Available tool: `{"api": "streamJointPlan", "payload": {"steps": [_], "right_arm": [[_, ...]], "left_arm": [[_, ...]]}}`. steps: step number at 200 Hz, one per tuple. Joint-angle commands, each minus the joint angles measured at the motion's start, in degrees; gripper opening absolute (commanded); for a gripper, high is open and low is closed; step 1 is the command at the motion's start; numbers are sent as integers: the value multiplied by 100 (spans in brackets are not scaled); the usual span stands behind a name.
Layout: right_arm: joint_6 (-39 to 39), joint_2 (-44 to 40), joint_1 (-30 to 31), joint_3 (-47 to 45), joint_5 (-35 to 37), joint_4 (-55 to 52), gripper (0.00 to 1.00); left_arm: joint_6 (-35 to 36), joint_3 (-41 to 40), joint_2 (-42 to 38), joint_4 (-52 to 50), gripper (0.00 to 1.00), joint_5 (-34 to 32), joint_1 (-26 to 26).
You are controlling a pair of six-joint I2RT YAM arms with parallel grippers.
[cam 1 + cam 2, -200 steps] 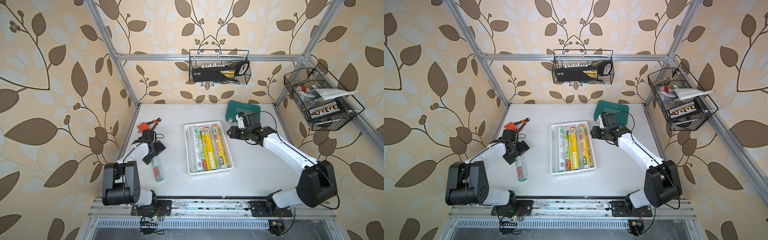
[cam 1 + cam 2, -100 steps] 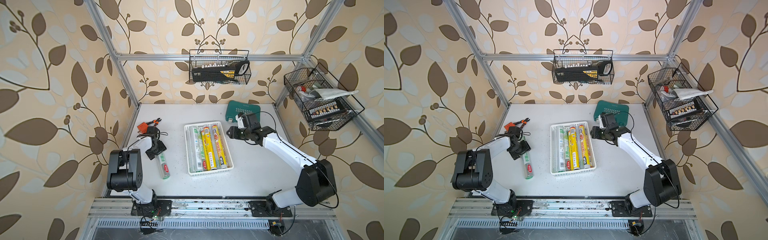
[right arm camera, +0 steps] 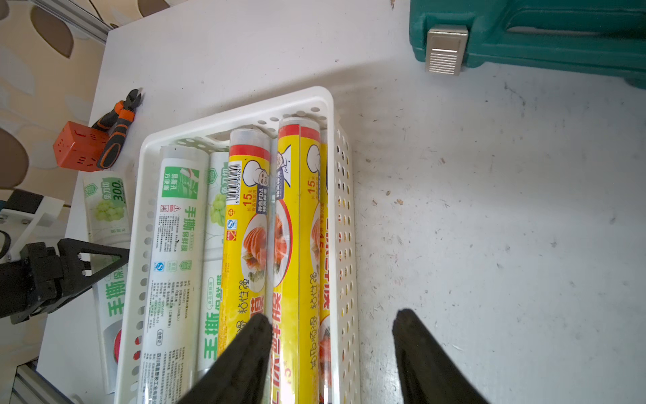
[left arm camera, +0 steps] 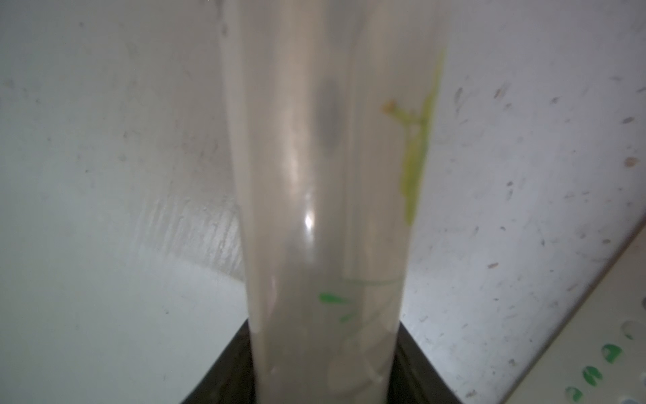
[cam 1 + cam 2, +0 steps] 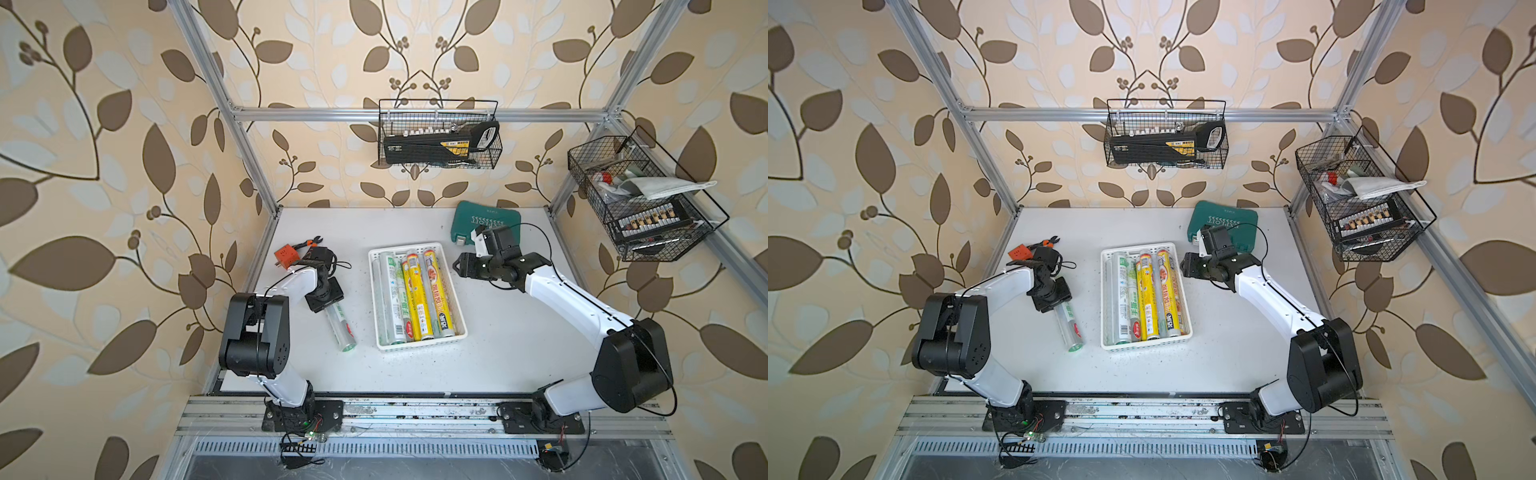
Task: Put the plastic wrap into the basket
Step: Pick up the plastic wrap from the center of the board.
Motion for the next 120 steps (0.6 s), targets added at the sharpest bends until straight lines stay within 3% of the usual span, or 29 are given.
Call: {"api": "streamJointPlan", "payload": {"steps": [1, 75, 120], "right_arm": [[38, 105, -13, -7, -47, -4, 59], [27, 61, -24, -23, -25, -28, 59], [31, 44, -27, -32, -34, -26, 59]], "left_arm": [[73, 427, -473, -389, 46, -124, -187], [-102, 1601, -1121, -1388, 43, -215, -838], [-486, 2305, -1087, -1483, 43, -223, -1593]]}}
